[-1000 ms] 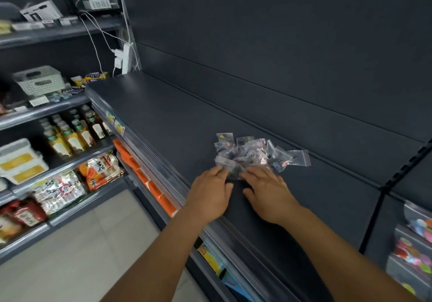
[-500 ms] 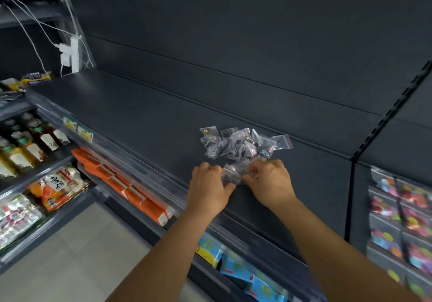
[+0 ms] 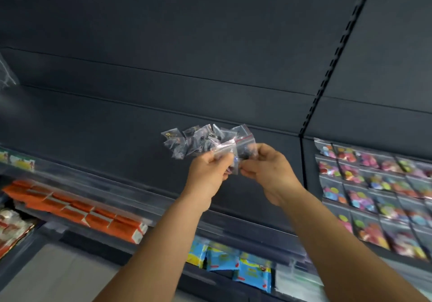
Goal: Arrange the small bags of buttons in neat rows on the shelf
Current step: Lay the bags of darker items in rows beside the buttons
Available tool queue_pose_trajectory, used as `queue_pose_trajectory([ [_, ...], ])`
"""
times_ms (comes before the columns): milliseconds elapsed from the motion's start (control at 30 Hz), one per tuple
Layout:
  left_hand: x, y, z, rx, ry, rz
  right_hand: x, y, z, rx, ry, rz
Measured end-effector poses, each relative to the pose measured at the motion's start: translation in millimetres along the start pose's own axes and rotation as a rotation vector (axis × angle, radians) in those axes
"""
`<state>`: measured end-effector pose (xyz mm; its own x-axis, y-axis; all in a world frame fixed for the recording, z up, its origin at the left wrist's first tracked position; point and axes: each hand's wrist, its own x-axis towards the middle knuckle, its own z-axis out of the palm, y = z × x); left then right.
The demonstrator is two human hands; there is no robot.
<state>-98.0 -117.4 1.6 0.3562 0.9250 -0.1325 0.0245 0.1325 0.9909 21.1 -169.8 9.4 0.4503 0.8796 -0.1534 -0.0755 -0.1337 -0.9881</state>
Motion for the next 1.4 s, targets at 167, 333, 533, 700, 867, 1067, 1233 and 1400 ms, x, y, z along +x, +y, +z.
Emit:
queue_pose_trajectory([
  [167,-7,9,40,-0.013,-0.146,-0.005,-23,-5,-42,-0.036,0.033,-0.021],
  [333,-18,12,92,0.094,-0.273,0.023,-49,-13,-93,-0.152,0.188,-0.077],
  [533,-45,17,174,0.087,-0.451,-0.001,-80,-15,-174,-0.051,0.427,-0.037],
  [700,-76,9,247,0.147,-0.569,0.001,-105,-11,-254,0.049,0.575,-0.045],
  [867,-112,12,316,0.060,-0.561,0.010,-127,-5,-336,0.198,0.618,-0.035],
  [1067,-146,9,387,0.244,-0.642,0.056,-161,-8,-409,0.242,0.622,-0.086],
  [1233,-170,11,438,0.296,-0.593,0.297,-184,-5,-455,0.077,0.708,-0.107],
  [1400,-177,14,483,0.117,-0.512,0.149,-196,-2,-485,0.016,0.678,-0.106],
])
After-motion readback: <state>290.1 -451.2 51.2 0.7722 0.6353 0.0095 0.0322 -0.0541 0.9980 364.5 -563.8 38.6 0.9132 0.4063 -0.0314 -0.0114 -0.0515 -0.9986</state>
